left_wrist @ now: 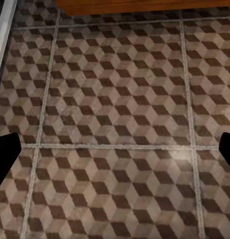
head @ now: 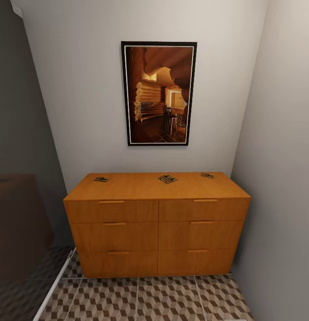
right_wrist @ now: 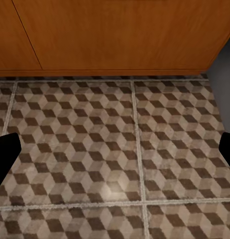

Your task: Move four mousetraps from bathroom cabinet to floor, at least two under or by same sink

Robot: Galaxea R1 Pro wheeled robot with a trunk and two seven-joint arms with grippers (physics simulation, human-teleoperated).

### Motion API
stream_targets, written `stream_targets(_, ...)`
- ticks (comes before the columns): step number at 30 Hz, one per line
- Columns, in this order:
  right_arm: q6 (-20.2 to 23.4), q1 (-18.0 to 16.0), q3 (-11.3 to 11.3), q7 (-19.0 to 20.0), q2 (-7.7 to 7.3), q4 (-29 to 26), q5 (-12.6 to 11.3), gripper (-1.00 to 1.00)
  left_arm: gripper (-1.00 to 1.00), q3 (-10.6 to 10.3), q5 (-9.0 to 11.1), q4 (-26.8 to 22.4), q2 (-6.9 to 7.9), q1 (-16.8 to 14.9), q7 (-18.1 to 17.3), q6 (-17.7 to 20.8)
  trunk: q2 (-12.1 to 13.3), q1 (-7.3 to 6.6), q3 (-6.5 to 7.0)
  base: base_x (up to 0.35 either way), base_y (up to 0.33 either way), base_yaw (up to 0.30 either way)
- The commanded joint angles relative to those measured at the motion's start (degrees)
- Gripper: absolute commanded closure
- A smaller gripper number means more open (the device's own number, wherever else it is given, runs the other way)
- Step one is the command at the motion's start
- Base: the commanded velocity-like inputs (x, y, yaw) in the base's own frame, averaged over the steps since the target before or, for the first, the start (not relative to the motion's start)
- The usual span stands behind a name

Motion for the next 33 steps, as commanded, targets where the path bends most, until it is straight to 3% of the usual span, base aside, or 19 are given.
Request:
stream_targets(1, -0.16, -0.02, 0.03, -0.15, -0.01, 0.03, 0.05, -1.0, -1.0, -0.01, 0.02, -0.07, -0.03, 0.02, 0.12, -0.1, -0.03, 0.0, -0.05, 0.0, 0.0, 0.0)
stream_targets(8, -0.16, -0.02, -0.05, -0.15, -0.01, 0.03, 0.05, -1.0, -1.0, -0.02, 0.11, 0.29, -0.15, 0.03, 0.06, -0.12, -0.03, 0.0, -0.05, 0.0, 0.0, 0.0)
stream_targets(19, -0.16, -0.02, 0.01, -0.17, -0.01, 0.03, 0.05, -1.0, -1.0, -0.13, -0.16, 0.85, -1.89, 0.03, 0.01, -0.13, -0.03, 0.0, -0.05, 0.0, 0.0, 0.0)
stream_targets(23, -0.5, -0.02, 0.02, -0.16, -0.01, 0.03, 0.05, -1.0, -1.0, 0.01, -0.12, 0.84, -1.58, 0.03, 0.04, -0.13, -0.03, 0.0, -0.05, 0.0, 0.0, 0.0)
stream_targets(28, -4.27, -0.02, 0.03, -0.17, -0.08, 0.03, 0.05, -1.0, -1.0, 0.07, -0.07, 0.89, -1.33, 0.03, 0.07, -0.13, -0.03, 0.0, -0.05, 0.0, 0.0, 0.0)
stream_targets(33, -4.49, -0.02, 0.03, -0.21, -0.09, 0.03, 0.05, -1.0, -1.0, 0.07, -0.08, 0.85, -1.32, 0.03, 0.04, -0.13, -0.03, 0.0, -0.06, 0.0, 0.0, 0.0)
